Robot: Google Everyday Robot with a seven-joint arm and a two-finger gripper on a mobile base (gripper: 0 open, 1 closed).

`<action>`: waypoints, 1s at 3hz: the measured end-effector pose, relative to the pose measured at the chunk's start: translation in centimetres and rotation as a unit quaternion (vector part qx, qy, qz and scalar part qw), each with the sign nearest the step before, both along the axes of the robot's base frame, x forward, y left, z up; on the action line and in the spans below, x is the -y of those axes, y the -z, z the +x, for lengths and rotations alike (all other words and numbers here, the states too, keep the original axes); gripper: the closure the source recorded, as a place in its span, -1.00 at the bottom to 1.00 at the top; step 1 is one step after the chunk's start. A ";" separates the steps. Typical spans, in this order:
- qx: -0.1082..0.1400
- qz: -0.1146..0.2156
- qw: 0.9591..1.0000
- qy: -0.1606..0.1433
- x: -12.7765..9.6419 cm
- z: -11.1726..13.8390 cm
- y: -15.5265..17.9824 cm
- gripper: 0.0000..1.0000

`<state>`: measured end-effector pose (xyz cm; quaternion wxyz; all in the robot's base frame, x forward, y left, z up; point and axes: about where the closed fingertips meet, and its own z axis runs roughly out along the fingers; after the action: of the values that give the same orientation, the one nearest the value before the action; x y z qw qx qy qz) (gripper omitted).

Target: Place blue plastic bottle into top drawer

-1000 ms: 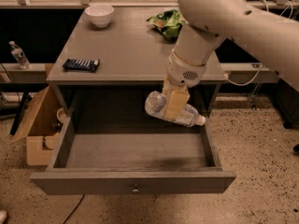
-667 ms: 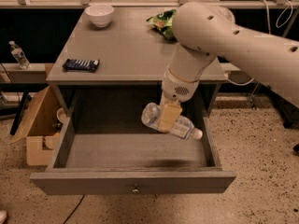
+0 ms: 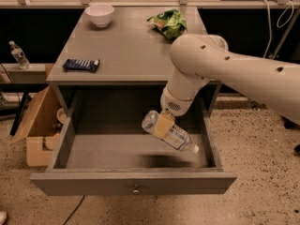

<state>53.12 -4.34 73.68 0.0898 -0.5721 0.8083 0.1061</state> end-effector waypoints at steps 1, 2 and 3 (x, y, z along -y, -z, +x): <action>-0.007 0.010 0.999 0.037 -0.5 0.7 2.4 0.62; -0.004 0.023 0.998 0.058 -1.5 1.5 4.4 0.15; -0.002 0.025 0.998 0.059 -1.6 1.6 4.4 -0.32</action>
Offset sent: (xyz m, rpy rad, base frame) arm 0.0272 0.0276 -0.0680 0.0833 -0.0053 -0.1708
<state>54.72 -2.73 69.29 0.1089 -0.5210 0.8378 0.1217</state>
